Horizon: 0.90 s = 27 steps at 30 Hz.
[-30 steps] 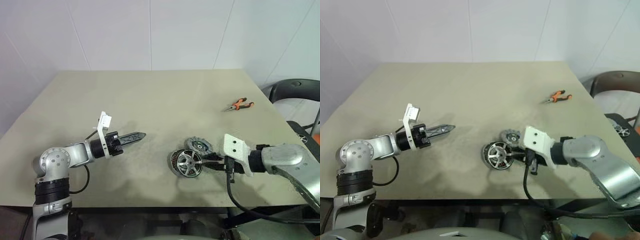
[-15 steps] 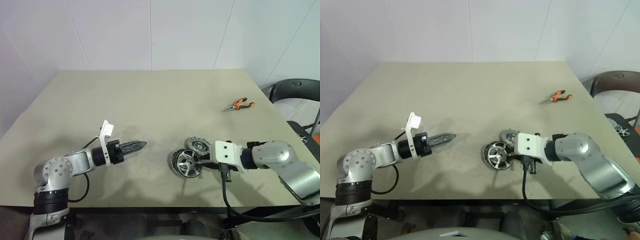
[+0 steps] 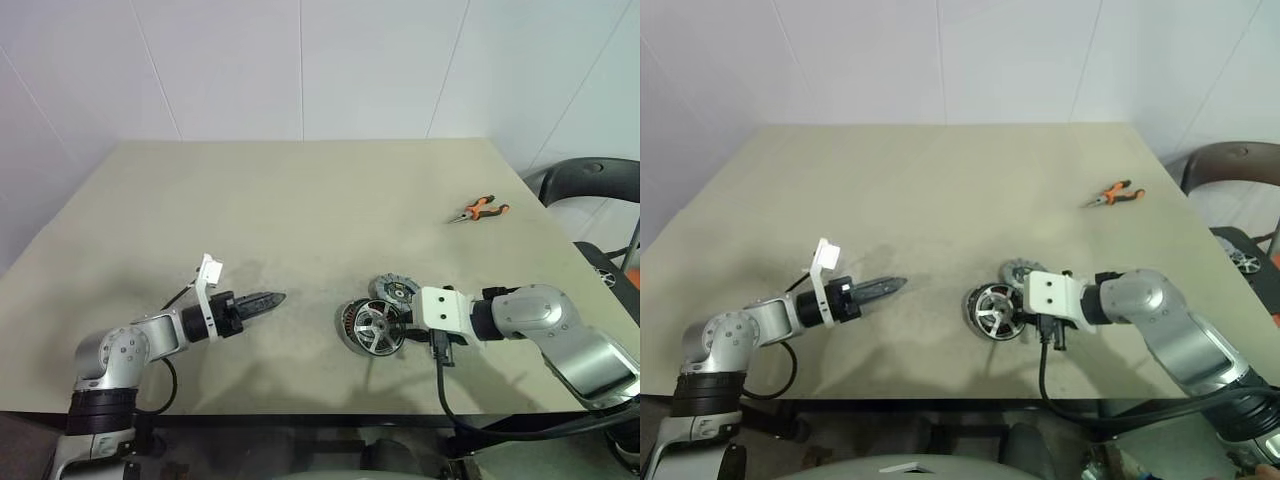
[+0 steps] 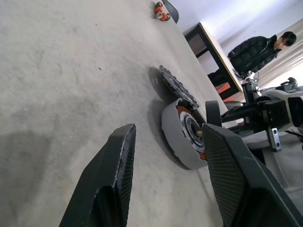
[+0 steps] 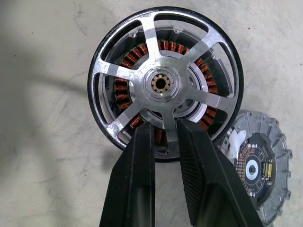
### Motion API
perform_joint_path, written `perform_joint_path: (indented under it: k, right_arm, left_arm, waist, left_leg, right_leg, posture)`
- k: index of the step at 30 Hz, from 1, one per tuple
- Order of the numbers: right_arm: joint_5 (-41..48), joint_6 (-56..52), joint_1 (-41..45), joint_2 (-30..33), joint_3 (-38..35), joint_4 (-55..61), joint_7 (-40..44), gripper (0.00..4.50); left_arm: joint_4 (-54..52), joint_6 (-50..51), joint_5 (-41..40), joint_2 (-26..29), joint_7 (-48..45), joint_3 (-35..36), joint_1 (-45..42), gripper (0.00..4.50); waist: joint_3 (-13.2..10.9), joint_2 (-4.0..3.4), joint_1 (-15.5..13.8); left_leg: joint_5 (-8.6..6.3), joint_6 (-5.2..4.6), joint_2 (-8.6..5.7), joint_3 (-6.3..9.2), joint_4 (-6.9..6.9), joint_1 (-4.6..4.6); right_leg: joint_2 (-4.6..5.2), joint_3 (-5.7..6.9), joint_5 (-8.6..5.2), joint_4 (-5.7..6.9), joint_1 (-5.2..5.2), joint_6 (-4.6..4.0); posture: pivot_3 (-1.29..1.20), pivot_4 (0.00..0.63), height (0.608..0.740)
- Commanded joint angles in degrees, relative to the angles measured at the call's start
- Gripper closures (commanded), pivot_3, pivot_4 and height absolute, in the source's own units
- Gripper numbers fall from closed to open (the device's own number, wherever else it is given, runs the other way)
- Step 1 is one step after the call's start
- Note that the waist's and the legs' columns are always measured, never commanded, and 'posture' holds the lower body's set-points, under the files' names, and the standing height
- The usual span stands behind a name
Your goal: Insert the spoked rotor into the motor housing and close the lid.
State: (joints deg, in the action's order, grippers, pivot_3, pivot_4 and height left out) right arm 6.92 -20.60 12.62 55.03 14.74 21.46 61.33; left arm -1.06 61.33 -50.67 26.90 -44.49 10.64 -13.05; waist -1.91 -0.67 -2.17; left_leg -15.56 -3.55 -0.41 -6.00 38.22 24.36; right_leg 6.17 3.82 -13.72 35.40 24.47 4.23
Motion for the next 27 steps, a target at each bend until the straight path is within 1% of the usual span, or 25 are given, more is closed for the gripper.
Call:
perform_joint_path:
  k: [1, 4, 20, 27]
  right_arm:
    - [-1.6, 2.4, 1.9, -1.3, 0.2, -1.2, 0.1, 3.87]
    - [-2.4, 3.3, 3.0, -2.2, 0.6, -2.0, 0.4, 4.48]
    - [-2.9, 2.6, 8.1, -2.5, 0.0, -2.6, 4.7, 4.48]
    - [-4.1, 3.6, 10.2, -4.1, 2.2, -4.1, 5.8, 4.48]
  left_arm:
    - [0.5, -2.0, 0.6, 0.4, -1.4, 0.0, -0.2, 2.14]
    - [1.2, -2.6, 1.1, 0.2, -1.6, -0.3, -0.4, 2.14]
    - [0.7, -2.4, 1.3, -3.0, 0.8, -0.4, -0.6, 2.14]
    - [0.8, -1.9, 0.9, -3.2, 1.7, -0.1, -1.4, 2.14]
  waist:
    - [0.0, 0.0, 0.0]
    - [0.0, 0.0, 0.0]
    - [0.0, 0.06, 0.0]
    - [0.1, 0.14, 0.1]
  left_leg:
    - [0.0, 0.0, 0.0, 0.0, 0.0, 0.0]
    - [0.02, 0.03, 0.0, 0.0, 0.01, -0.03]
    - [0.07, 0.11, 0.02, 0.0, 0.05, -0.21]
    - [0.07, 0.11, 0.02, -0.01, 0.06, -0.21]
  right_leg:
    - [0.0, 0.0, 0.0, 0.01, 0.0, 0.0]
    - [0.0, 0.0, 0.0, 0.1, 0.0, 0.0]
    - [0.02, -0.01, 0.01, 0.28, -0.04, -0.01]
    - [0.02, -0.01, 0.02, 0.27, -0.05, -0.03]
  posture:
    - [0.0, 0.0, 0.74]
    - [0.0, 0.0, 0.74]
    - [0.0, 0.0, 0.74]
    - [0.0, 0.0, 0.74]
